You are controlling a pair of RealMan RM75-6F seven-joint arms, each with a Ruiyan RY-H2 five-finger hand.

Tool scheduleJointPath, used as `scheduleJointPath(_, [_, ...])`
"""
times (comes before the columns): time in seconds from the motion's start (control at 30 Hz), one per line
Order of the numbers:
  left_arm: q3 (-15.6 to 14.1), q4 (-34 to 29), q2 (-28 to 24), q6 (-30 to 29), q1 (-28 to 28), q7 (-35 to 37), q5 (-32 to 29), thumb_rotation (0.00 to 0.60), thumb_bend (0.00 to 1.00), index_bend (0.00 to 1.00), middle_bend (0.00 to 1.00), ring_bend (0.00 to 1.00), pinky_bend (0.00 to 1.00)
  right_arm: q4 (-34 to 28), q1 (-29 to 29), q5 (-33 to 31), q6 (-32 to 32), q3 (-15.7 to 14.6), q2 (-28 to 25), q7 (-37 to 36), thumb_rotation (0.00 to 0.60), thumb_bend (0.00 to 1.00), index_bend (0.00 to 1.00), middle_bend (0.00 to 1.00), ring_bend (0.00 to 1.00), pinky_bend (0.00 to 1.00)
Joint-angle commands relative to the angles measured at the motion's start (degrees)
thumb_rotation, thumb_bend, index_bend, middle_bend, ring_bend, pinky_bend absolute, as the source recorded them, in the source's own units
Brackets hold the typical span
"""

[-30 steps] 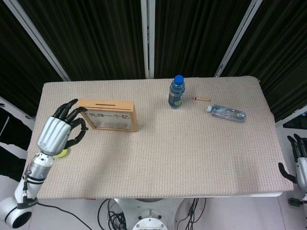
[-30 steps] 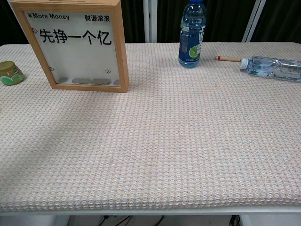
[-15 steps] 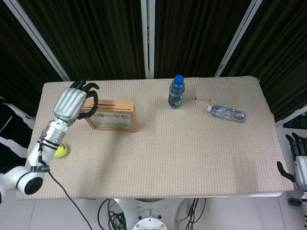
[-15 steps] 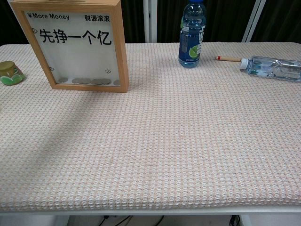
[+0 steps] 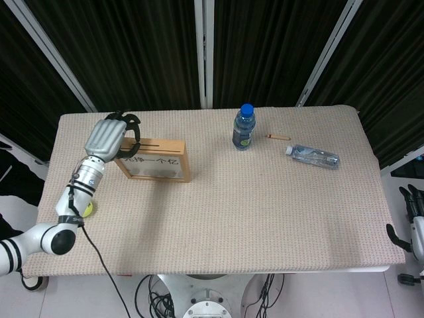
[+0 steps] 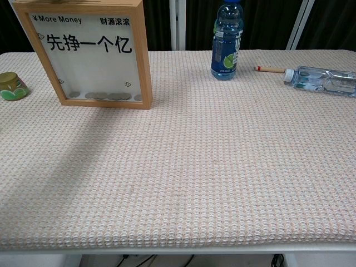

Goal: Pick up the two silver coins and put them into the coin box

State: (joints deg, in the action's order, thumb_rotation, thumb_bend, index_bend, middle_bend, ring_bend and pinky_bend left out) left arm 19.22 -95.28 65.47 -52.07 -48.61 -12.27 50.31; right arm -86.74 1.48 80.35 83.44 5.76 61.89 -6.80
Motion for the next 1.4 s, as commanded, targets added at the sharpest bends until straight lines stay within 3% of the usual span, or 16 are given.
scheduleJointPath(0.03, [-0.4, -0.7, -0.4, 0.1, -0.4, -1.0, -2.1, 0.600, 0.43, 0.64, 0.27, 0.08, 0.20, 0.0, 0.0, 0.1, 0.1, 0.0, 0.0, -0.1, 0.600, 0.30, 0.00, 0.00, 0.00, 0.00])
scheduleJointPath(0.87, [-1.8, 1.0, 0.1, 1.5, -1.6, 0.6, -3.0, 0.600, 0.43, 0.62, 0.27, 0.08, 0.20, -0.1, 0.4, -0.2, -0.8, -0.2, 0.0, 1.1, 0.600, 0.30, 0.00, 0.00, 0.00, 0.00])
scheduleJointPath(0.9, [-1.8, 1.0, 0.1, 1.5, -1.6, 0.7, -2.9, 0.600, 0.43, 0.58, 0.26, 0.08, 0.20, 0.0, 0.4, -0.2, -0.8, -0.2, 0.0, 1.1, 0.600, 0.30, 0.00, 0.00, 0.00, 0.00])
scheduleJointPath(1.03, [-1.9, 0.6, -0.4, 1.7, -1.4, 1.8, -1.8, 0.600, 0.42, 0.28, 0.24, 0.08, 0.19, 0.1, 0.3, -0.2, -0.8, -0.2, 0.0, 0.9, 0.600, 0.30, 0.00, 0.00, 0.00, 0.00])
scheduleJointPath(1.1, [-1.9, 0.5, -0.7, 1.8, -1.3, 2.3, -1.1, 0.600, 0.42, 0.19, 0.23, 0.08, 0.19, 0.2, 0.3, -0.2, -0.7, -0.2, 0.0, 0.8, 0.600, 0.30, 0.00, 0.00, 0.00, 0.00])
scheduleJointPath(1.3, [-1.7, -0.9, -1.7, 0.7, -0.4, 3.9, 1.1, 0.600, 0.42, 0.11, 0.23, 0.08, 0.18, 0.0, 0.3, 0.1, -0.5, -0.3, -0.1, 1.0, 0.600, 0.30, 0.00, 0.00, 0.00, 0.00])
scheduleJointPath(1.4, [-1.5, -3.8, -2.9, -3.3, 1.5, 4.6, 5.0, 0.600, 0.41, 0.11, 0.23, 0.08, 0.19, -0.5, 0.3, 0.6, 0.0, -0.3, -0.2, 1.3, 0.600, 0.30, 0.00, 0.00, 0.00, 0.00])
